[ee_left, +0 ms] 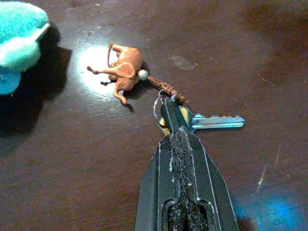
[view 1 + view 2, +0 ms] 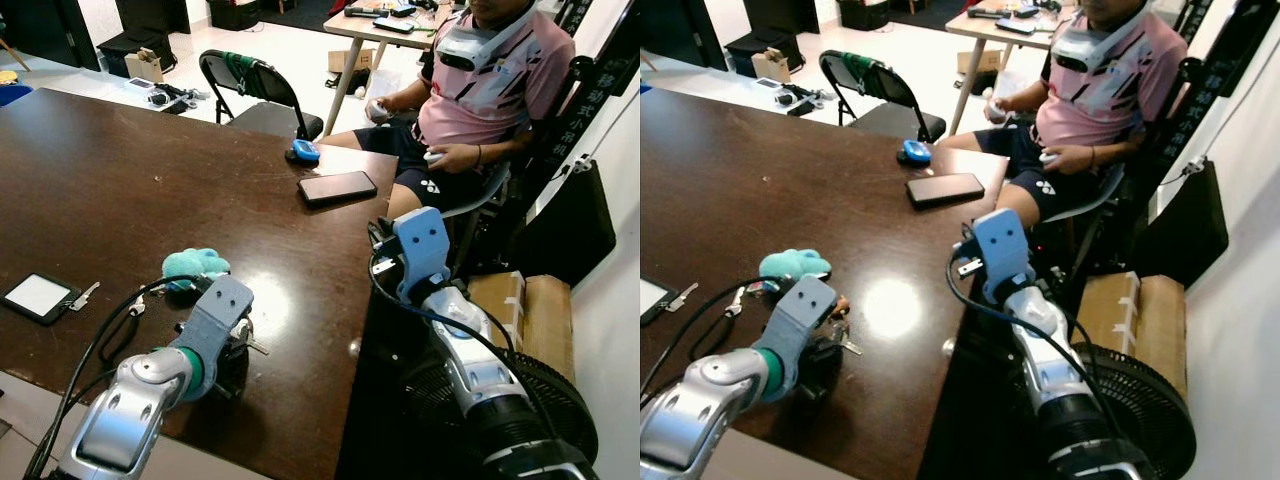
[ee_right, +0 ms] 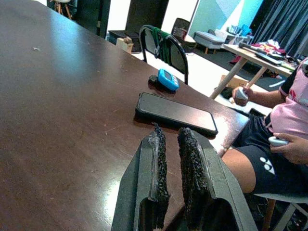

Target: Hang keys on a hook

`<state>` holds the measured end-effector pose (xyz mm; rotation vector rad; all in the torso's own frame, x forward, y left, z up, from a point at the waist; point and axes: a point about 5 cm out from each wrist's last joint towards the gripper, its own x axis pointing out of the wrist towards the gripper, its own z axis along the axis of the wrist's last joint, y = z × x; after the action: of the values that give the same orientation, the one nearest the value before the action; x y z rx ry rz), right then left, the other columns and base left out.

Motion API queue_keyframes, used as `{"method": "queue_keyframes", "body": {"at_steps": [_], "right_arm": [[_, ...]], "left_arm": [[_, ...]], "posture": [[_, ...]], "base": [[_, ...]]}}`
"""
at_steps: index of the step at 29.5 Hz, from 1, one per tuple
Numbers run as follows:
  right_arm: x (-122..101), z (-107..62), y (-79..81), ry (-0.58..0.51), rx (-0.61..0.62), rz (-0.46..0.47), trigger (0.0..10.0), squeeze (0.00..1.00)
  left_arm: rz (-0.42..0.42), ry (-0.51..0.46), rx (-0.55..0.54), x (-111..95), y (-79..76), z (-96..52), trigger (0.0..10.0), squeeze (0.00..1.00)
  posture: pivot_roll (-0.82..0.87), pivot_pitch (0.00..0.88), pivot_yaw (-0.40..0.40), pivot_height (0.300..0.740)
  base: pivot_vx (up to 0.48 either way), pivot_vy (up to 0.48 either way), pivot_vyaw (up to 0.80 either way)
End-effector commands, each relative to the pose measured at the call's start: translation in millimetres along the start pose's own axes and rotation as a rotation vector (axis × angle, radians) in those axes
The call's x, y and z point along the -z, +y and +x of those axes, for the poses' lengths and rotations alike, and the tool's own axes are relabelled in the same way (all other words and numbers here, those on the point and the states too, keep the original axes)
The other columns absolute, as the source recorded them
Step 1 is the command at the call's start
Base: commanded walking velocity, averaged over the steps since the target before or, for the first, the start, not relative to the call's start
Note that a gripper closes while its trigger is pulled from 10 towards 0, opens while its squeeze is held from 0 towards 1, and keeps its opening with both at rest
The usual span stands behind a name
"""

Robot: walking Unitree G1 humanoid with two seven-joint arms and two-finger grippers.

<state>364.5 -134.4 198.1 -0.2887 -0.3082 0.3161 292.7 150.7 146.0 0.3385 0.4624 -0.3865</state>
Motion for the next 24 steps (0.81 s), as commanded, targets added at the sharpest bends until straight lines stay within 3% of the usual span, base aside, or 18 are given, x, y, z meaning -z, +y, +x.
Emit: {"method": "queue_keyframes", "body": {"at_steps": [1, 7, 8, 9, 10, 11, 13, 15, 17, 21, 24], "right_arm": [[1.0, -0.1, -0.8, -0.001, 0.006, 0.003, 10.0, 0.00], [0.5, 0.0, -1.7, -0.003, 0.009, 0.003, 10.0, 0.00], [-0.4, 0.3, -2.1, -0.005, 0.010, 0.003, 10.0, 0.00], [-0.4, 0.3, -2.1, -0.005, 0.010, 0.003, 10.0, 0.00], [-1.7, 1.0, -2.2, -0.010, 0.012, 0.005, 10.0, 0.00], [-1.7, 1.0, -2.2, -0.010, 0.012, 0.005, 10.0, 0.00], [-4.2, 2.3, -2.7, -0.022, 0.014, 0.010, 10.0, 0.00], [-4.2, 2.3, -2.7, -0.022, 0.014, 0.010, 10.0, 0.00], [-5.5, 2.9, -3.3, -0.028, 0.016, 0.012, 10.0, 0.00], [-6.6, 3.4, -4.2, -0.033, 0.019, 0.012, 10.0, 0.00], [-7.6, 3.7, -4.8, -0.040, 0.025, 0.015, 10.0, 0.00]], "left_arm": [[-0.014, 0.052, -0.017, 9.3, 1.1, 2.5, 0.0, 0.00], [-0.035, 0.023, -0.070, 4.3, 9.5, 1.9, 0.3, 0.00], [-0.039, -0.033, -0.096, -3.6, 13.9, 0.4, 10.0, 0.00], [-0.039, -0.033, -0.096, -3.6, 13.9, 0.4, 10.0, 0.00], [-0.059, -0.152, -0.131, -21.3, 21.3, -4.5, 10.0, 0.00], [-0.059, -0.152, -0.131, -21.3, 21.3, -4.5, 10.0, 0.00], [-0.077, -0.379, -0.173, -55.2, 31.0, -19.8, 10.0, 0.00], [-0.077, -0.379, -0.173, -55.2, 31.0, -19.8, 10.0, 0.00], [-0.080, -0.486, -0.174, -70.9, 31.3, -28.4, 10.0, 0.00], [-0.120, -0.577, -0.165, -85.1, 27.5, -34.8, 10.0, 0.00], [-0.112, -0.587, -0.211, -88.1, 26.5, -32.0, 10.0, 0.00]], "posture": [[0.12, 0.117, 0.076, 0.740], [0.12, 0.118, 0.075, 0.740], [0.12, 0.117, 0.073, 0.740], [0.12, 0.117, 0.073, 0.740], [0.12, 0.116, 0.070, 0.740], [0.12, 0.116, 0.070, 0.740], [0.12, 0.113, 0.066, 0.740], [0.12, 0.113, 0.066, 0.740], [0.11, 0.112, 0.063, 0.740], [0.11, 0.111, 0.060, 0.740], [0.11, 0.110, 0.058, 0.740]], "base": [[0.000, 0.000, 0.00], [0.000, 0.000, 0.00], [0.000, 0.000, 0.00], [0.000, 0.000, 0.00], [0.000, 0.000, 0.00], [0.000, 0.000, 0.00], [0.000, 0.000, 0.00], [0.000, 0.000, 0.00], [0.000, 0.000, 0.00], [0.000, 0.000, 0.00], [0.000, 0.000, 0.00]]}}
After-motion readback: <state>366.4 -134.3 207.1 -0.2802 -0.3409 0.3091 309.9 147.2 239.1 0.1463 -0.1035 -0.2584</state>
